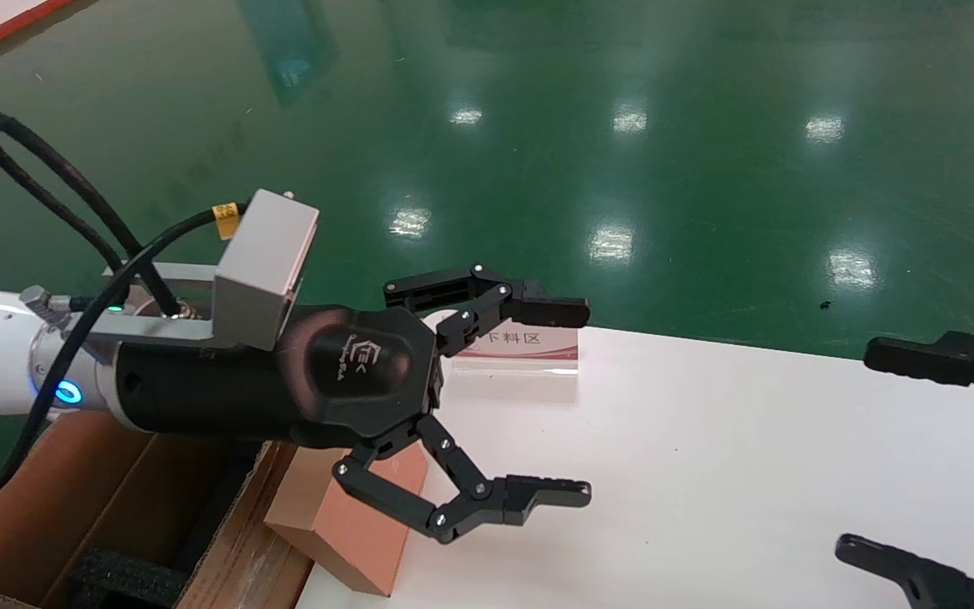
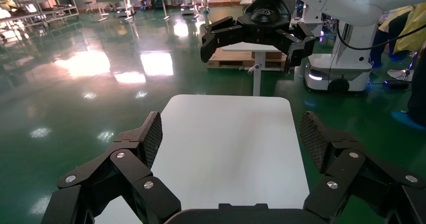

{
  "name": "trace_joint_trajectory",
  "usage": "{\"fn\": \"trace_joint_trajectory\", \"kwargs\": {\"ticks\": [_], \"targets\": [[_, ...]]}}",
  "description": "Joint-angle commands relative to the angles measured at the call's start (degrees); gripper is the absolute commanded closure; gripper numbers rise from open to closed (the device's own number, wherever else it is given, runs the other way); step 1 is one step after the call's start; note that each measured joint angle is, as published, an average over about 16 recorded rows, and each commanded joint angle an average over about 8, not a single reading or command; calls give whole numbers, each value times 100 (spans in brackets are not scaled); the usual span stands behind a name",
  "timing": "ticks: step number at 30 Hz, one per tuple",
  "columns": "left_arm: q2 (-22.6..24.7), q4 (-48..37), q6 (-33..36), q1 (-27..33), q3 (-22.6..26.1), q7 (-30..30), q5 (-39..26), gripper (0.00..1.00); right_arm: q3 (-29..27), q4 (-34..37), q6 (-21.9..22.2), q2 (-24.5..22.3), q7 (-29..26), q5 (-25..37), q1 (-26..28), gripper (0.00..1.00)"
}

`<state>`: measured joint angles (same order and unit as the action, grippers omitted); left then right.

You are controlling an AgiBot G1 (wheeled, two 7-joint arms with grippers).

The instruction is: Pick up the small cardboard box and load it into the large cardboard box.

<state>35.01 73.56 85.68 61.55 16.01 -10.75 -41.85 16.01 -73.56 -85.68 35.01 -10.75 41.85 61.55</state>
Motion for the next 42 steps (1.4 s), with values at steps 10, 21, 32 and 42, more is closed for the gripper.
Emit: {"fn": "trace_joint_trajectory", "kwargs": {"ticks": [10,21,32,42], "targets": [[0,0,0,0,0,0,0,0,0,0,0,0,0,0,0,0],[-5,4,-12,4,14,-22,-26,0,0,1,0,0,0,0,1,0],[-243,255,-381,540,475,-1070,-1088,0,5,5,-1,0,4,-2,4,0],[-101,389,-505,1717,1329,-3019,-3071,0,10,6,0,-2,6,-5,5,0]]}}
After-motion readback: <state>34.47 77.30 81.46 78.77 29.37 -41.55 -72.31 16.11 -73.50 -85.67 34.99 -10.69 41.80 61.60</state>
